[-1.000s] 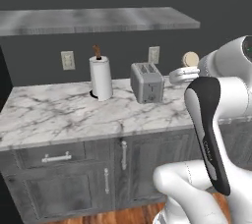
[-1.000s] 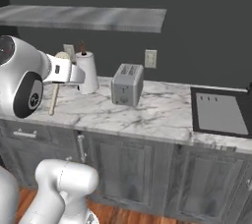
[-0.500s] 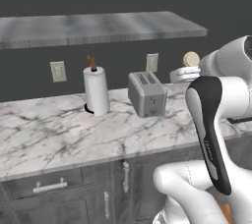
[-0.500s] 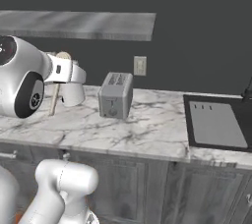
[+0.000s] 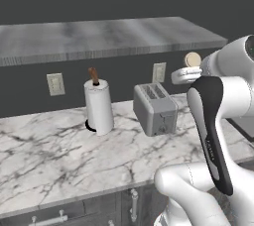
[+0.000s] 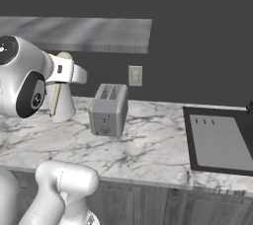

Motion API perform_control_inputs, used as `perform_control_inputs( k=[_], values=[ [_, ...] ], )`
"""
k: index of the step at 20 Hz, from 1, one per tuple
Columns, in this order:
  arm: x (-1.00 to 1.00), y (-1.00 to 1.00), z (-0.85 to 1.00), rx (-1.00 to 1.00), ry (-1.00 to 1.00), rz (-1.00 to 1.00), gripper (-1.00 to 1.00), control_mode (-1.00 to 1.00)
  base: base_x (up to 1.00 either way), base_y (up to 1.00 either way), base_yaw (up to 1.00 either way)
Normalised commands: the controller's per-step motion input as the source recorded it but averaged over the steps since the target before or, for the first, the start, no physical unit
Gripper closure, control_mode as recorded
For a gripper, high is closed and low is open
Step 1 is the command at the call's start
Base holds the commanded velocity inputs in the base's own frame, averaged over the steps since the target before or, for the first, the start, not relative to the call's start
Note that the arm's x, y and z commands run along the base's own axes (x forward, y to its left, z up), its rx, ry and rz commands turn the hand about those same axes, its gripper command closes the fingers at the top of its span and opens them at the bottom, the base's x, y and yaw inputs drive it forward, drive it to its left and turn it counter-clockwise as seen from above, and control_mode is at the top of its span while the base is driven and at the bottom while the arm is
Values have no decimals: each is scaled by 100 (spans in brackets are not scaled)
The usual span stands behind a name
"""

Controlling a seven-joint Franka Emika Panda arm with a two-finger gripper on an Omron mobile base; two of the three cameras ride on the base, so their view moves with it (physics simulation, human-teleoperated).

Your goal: Pick up the dish brush and dish brush from the sink, and place them back in the shelves.

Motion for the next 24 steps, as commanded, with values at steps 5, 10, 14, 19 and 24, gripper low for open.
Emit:
perform_control_inputs(
  k=[5,10,14,19,24],
  values=[
    [0,0,0,0,0,0,100,100,55,0,6],
    [0,0,0,0,0,0,100,100,18,0,0],
    [0,0,0,0,0,0,100,100,16,0,0],
    [21,0,38,0,-2,0,100,-100,0,0,0],
    [6,0,69,0,-10,0,100,-100,0,0,0]
  ],
)
